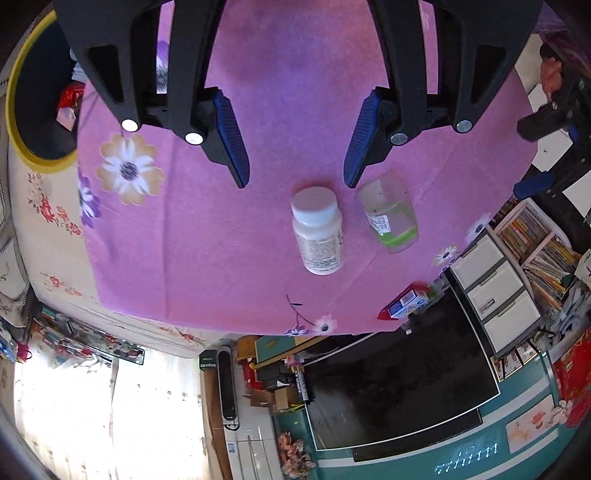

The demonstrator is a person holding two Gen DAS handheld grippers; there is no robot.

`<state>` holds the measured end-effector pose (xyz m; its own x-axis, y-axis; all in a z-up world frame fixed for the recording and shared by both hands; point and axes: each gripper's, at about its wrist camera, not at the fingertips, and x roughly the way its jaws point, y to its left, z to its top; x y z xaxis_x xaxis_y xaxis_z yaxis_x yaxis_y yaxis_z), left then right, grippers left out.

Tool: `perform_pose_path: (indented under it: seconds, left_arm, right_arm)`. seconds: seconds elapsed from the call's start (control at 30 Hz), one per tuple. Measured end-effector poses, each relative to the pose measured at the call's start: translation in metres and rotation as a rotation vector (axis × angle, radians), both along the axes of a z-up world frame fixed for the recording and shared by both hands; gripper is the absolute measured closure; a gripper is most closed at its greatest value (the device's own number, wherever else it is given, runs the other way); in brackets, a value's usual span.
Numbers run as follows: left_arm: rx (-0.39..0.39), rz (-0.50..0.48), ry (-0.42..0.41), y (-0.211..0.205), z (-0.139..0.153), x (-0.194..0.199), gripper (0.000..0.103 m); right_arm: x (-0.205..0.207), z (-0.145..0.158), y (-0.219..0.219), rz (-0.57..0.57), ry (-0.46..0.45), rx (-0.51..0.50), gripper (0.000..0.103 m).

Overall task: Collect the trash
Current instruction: 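Grasp the white pill bottle with the right gripper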

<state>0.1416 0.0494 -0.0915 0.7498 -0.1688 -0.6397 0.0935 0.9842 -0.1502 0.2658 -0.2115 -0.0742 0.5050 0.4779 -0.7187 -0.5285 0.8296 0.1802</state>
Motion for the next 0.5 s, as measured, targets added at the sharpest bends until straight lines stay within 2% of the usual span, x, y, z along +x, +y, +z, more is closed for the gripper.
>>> perform_pose_path:
  seconds: [0.23, 0.5]
  left_arm:
    - [-0.022, -0.017, 0.002, -0.005, -0.003, 0.002, 0.005]
    - [-0.049, -0.005, 0.018, 0.000, -0.007, -0.001, 0.005]
  right_arm:
    - [0.046, -0.017, 0.055, 0.071, 0.035, -0.073, 0.052]
    - [0.075, -0.041, 0.080, 0.071, 0.082, -0.121, 0.052]
